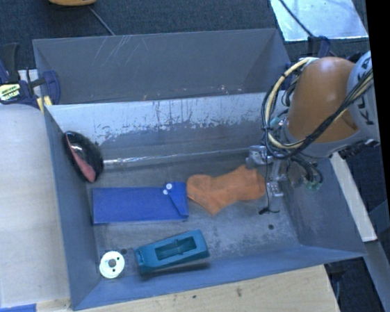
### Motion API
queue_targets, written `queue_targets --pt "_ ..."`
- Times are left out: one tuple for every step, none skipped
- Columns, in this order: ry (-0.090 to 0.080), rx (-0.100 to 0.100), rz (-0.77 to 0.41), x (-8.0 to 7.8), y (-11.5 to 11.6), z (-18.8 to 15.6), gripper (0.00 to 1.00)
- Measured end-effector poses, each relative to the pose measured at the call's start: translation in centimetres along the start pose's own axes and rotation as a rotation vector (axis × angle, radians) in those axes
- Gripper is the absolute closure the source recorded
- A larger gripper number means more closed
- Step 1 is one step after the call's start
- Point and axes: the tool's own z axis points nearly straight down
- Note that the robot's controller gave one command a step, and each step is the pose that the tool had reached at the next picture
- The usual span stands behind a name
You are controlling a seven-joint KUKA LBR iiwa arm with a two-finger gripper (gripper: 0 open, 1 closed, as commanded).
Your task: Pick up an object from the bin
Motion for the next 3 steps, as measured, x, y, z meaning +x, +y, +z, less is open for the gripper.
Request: queue_targets --pt "-0.003 0.001 -0.053 -1.4 3.1 4.9 1.0" --pt "-0.003 0.001 -0.053 -1.4 3.1 4.9 1.0" --pt "-0.003 0.001 -0.061 -2.5 -0.1 -2.0 1.0"
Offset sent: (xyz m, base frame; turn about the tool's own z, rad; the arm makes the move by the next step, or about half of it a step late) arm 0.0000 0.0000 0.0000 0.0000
